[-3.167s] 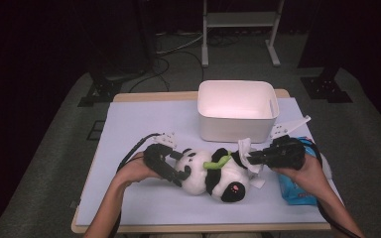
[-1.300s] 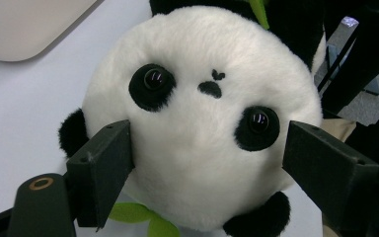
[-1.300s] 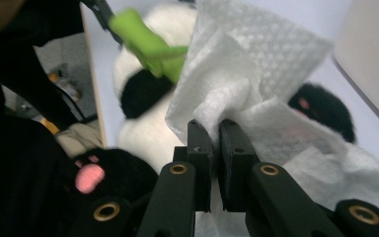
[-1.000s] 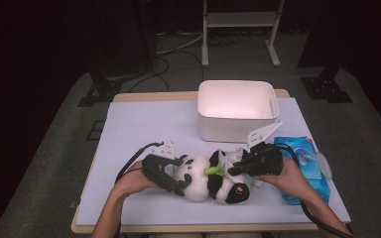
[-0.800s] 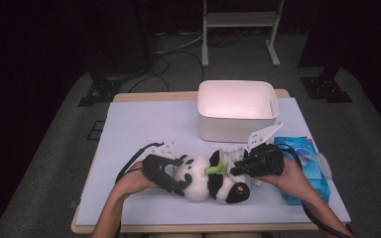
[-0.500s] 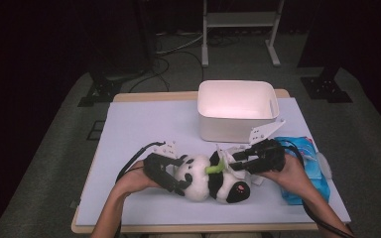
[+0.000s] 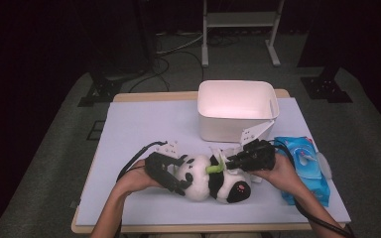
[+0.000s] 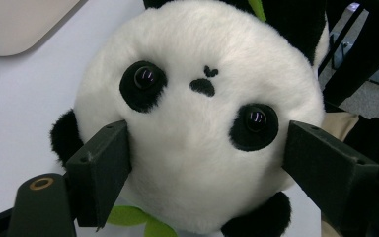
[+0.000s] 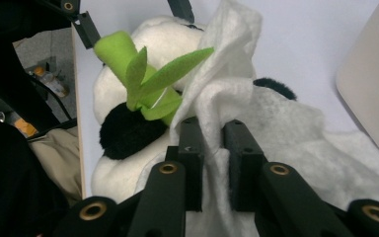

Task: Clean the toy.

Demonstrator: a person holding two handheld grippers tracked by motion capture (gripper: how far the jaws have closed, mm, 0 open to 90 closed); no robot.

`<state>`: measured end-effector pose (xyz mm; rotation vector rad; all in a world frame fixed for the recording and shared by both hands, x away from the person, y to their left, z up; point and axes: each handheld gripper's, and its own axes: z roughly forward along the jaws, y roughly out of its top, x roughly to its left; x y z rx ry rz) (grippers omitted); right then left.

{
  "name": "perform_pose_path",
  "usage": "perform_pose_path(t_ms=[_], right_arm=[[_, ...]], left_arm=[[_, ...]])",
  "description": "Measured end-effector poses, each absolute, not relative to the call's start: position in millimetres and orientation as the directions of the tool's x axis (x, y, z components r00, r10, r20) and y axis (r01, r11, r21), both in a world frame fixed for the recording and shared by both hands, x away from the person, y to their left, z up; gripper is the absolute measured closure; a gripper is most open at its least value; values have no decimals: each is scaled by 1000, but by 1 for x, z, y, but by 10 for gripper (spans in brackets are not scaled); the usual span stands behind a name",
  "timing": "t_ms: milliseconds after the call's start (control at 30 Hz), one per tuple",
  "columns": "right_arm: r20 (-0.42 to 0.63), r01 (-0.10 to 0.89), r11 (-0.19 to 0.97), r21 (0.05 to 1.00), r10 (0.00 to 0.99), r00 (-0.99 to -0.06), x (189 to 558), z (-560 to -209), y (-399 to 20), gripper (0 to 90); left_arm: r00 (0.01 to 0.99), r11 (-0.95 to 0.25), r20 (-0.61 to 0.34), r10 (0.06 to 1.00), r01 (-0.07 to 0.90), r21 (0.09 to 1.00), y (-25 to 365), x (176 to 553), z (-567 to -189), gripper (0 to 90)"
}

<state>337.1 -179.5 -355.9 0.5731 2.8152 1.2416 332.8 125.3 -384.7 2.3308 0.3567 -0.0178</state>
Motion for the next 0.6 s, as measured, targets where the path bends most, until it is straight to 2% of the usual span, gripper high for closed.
perform_pose_path(t_ms=[367,600], right_arm=[[142,340,605,720,351,-926,321,-355,-202,810],[168,377,591,713,377,-911,312,-367,-223,812]], left_arm=[[963,-686,-113,246,255,682,124,336,-378,175],[964,-702,-109,242,251,667,120,338,-376,174]])
